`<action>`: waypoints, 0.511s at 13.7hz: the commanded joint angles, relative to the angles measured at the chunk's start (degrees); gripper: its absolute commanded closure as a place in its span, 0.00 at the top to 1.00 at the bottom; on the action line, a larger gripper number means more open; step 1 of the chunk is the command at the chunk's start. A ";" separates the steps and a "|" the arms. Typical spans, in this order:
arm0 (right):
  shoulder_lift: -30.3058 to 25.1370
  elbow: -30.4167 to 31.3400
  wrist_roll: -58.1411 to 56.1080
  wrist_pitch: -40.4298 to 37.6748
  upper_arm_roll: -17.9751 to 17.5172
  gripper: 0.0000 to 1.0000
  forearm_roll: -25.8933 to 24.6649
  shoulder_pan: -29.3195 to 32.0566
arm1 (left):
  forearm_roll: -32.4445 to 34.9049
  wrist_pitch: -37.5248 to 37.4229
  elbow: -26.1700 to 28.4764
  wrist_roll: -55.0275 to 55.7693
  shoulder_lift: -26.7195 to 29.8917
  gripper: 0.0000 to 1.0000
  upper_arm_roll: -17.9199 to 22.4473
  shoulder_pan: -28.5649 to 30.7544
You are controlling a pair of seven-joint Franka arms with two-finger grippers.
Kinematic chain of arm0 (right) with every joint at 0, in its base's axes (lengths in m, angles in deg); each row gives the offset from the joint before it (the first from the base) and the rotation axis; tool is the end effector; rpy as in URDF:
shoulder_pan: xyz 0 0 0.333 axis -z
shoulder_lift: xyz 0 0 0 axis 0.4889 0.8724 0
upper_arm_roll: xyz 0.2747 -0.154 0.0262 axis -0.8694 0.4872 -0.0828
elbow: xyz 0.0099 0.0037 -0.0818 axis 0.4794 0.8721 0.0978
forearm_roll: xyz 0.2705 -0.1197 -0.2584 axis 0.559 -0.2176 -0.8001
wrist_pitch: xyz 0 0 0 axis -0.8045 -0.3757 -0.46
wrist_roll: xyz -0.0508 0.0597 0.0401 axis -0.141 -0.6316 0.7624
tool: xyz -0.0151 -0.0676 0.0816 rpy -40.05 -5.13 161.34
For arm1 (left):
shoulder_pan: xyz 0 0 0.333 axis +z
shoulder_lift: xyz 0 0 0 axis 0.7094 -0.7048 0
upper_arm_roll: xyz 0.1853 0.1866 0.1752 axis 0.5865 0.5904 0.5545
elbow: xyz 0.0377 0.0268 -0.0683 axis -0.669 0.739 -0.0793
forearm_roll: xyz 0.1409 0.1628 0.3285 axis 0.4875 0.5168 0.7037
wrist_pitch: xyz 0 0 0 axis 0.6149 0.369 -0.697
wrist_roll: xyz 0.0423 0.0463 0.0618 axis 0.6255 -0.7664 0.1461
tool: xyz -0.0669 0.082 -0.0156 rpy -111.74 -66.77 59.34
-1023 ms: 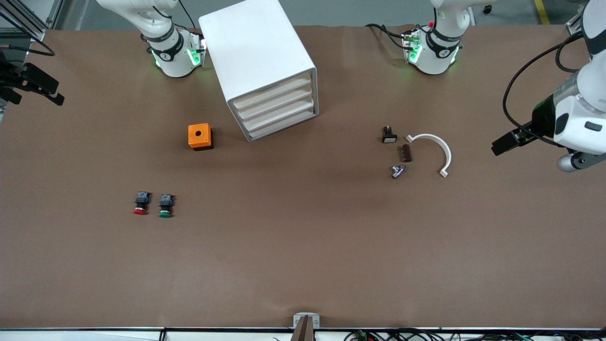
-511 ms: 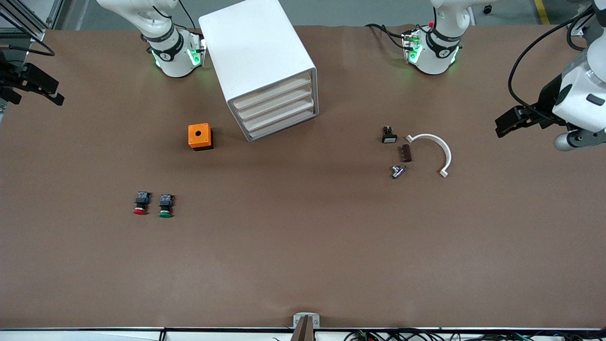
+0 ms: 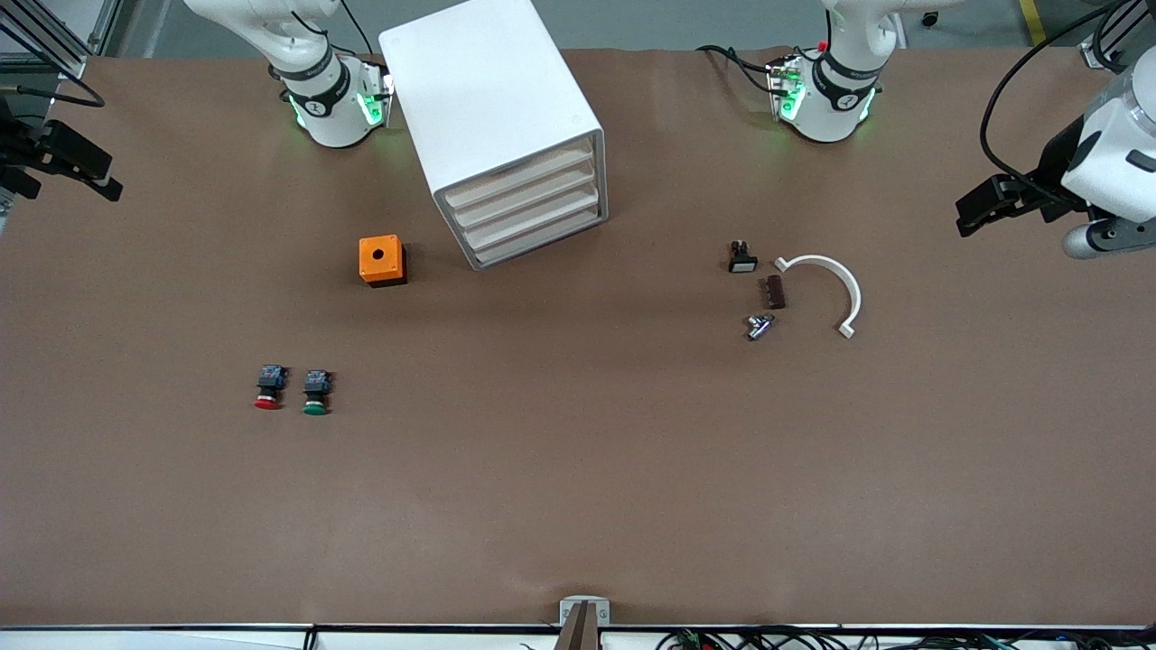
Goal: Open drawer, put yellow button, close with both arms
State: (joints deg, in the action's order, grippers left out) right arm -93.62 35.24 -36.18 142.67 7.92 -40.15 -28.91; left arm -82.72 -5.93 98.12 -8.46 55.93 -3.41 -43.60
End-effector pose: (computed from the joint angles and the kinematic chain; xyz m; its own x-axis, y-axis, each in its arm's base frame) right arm 0.5006 -0.0239 0.6668 0.9983 -0.0551 0.0169 -0.0548 -0.9984 -0.0152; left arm 0.5412 -0.0637 0.6356 0.9896 0.1320 -0.0567 0.1287 -0.9900 -0.0585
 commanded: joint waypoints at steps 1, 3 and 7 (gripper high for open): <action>0.55 -1.06 -0.66 -0.17 -0.88 1.00 -0.88 1.05 | -1.09 3.43 6.59 -2.11 4.96 1.00 1.40 -0.44; 0.55 -1.06 -0.66 -0.17 -0.88 1.00 -0.88 1.05 | -0.92 3.43 6.41 -2.11 4.96 1.00 1.40 -0.44; 0.55 -1.06 -0.66 -0.09 -0.88 1.00 -0.88 1.05 | -0.74 3.43 6.32 -2.28 4.87 1.00 1.23 -0.45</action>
State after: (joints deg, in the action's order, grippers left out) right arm -93.62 35.24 -36.18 142.68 7.92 -40.17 -28.91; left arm -82.81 -3.60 102.93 -9.54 59.40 -2.72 -43.75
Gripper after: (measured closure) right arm 0.000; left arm 0.000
